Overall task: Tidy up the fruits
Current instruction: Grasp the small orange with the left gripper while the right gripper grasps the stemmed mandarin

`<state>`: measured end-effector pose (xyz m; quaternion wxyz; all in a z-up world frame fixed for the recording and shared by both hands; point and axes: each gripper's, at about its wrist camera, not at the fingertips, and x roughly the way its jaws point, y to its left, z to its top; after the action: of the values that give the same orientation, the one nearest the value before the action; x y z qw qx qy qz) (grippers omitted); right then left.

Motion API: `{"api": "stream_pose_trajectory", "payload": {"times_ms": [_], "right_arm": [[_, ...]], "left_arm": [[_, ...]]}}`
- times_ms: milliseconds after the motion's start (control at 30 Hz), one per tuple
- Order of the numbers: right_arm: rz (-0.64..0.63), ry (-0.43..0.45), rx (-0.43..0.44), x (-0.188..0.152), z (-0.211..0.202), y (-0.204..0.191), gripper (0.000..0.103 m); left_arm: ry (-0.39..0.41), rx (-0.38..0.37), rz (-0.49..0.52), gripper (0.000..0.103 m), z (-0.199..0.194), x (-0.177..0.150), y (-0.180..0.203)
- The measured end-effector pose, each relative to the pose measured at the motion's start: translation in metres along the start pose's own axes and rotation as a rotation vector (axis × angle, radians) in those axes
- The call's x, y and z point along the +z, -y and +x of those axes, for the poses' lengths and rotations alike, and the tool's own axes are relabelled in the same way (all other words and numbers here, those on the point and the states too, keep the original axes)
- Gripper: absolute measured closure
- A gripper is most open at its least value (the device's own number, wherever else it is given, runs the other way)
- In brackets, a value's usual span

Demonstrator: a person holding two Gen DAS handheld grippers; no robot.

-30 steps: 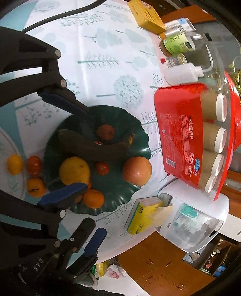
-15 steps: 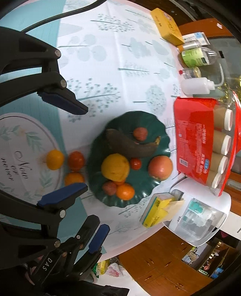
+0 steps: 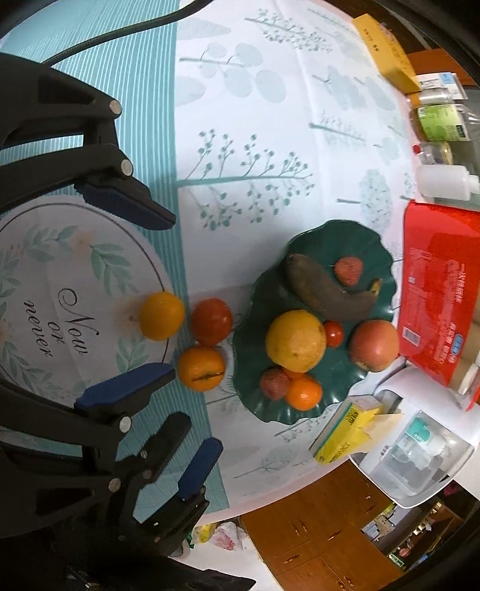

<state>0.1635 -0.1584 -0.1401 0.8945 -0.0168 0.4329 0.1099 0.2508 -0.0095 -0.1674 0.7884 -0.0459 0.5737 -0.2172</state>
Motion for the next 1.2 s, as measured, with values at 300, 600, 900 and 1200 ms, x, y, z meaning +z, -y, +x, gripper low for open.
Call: {"api": "stream_pose_trajectory", "payload": {"times_ms": [300, 600, 900, 1200], "right_arm": [[-0.107, -0.011, 0.002, -0.015, 0.02, -0.01, 0.055], [-0.224, -0.01, -0.006, -0.02, 0.034, -0.022, 0.055], [-0.226, -0.001, -0.011, -0.02, 0.043, -0.02, 0.055], [-0.227, 0.006, -0.006, -0.016, 0.048, -0.02, 0.063]], "left_arm": [[-0.058, -0.025, 0.005, 0.044, 0.024, -0.004, 0.009], [-0.084, -0.026, 0.017, 0.061, 0.037, -0.003, 0.017], [-0.095, -0.019, 0.019, 0.07, 0.047, -0.001, 0.018], [-0.087, -0.027, 0.025, 0.071, 0.05, 0.001, 0.019]]}}
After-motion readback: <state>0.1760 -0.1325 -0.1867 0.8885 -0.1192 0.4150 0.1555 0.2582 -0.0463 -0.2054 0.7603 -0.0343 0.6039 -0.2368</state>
